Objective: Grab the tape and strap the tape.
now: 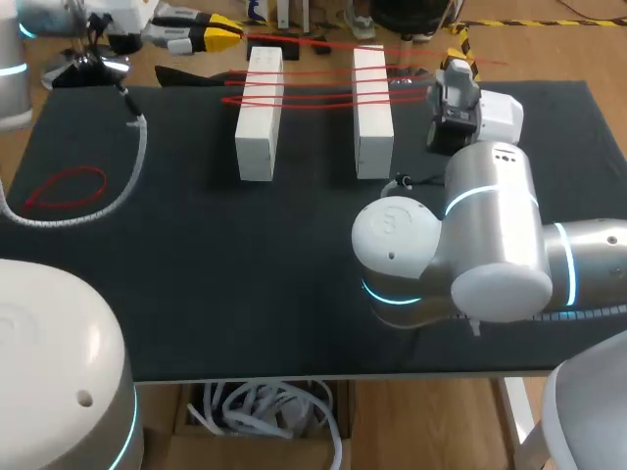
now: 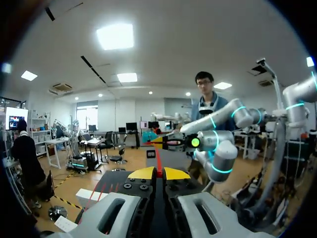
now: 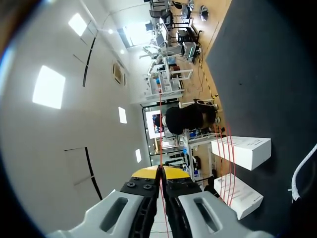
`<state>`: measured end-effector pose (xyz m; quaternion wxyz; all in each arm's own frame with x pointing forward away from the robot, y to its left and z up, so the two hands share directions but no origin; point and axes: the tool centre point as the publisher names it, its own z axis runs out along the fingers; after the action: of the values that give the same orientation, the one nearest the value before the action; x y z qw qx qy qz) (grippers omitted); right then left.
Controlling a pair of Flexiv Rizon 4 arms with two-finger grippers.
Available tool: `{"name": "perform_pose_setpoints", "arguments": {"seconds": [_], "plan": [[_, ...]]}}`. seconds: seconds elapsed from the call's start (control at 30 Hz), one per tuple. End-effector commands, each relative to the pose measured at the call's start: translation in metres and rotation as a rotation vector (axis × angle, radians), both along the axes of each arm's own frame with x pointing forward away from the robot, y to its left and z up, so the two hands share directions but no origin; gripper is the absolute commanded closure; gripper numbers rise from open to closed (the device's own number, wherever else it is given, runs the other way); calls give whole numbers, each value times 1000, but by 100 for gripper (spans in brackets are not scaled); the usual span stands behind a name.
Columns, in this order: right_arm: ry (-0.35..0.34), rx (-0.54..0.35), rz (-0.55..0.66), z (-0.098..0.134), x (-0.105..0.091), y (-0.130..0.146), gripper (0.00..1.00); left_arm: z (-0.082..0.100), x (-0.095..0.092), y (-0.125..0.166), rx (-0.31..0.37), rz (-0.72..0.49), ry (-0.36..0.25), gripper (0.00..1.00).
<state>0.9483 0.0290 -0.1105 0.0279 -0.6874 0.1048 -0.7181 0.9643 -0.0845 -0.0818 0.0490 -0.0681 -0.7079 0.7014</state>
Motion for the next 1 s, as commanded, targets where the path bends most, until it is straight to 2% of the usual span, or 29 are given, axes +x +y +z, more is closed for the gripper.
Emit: {"name": "perform_pose_setpoints", "arguments": {"seconds": [0.03, 0.17, 0.2, 0.37, 0.4, 0.47, 0.57, 0.7, 0.8, 1.0], "plan": [[8, -1, 3, 3, 0, -2, 100, 8, -3, 0, 128, 10, -21, 100], [8, -1, 3, 3, 0, -2, 100, 8, -3, 0, 128, 10, -21, 100], [8, -1, 3, 3, 0, -2, 100, 9, -1, -1, 163, 2, 4, 100], [8, -1, 3, 3, 0, -2, 100, 10, 6, -2, 317, 20, -6, 100], [8, -1, 3, 3, 0, -2, 100, 9, 8, -2, 352, 20, 17, 100], [8, -1, 3, 3, 0, -2, 100, 6, 12, -5, 410, 37, 25, 100], [8, -1, 3, 3, 0, -2, 100, 1, 17, -11, 474, 40, -5, 100], [8, -1, 3, 3, 0, -2, 100, -1, 19, -25, 510, 23, -65, 100], [8, -1, 3, 3, 0, -2, 100, -3, 18, -36, 481, 0, -142, 100], [8, -1, 3, 3, 0, -2, 100, -3, 18, -36, 481, 0, -142, 100]]}}
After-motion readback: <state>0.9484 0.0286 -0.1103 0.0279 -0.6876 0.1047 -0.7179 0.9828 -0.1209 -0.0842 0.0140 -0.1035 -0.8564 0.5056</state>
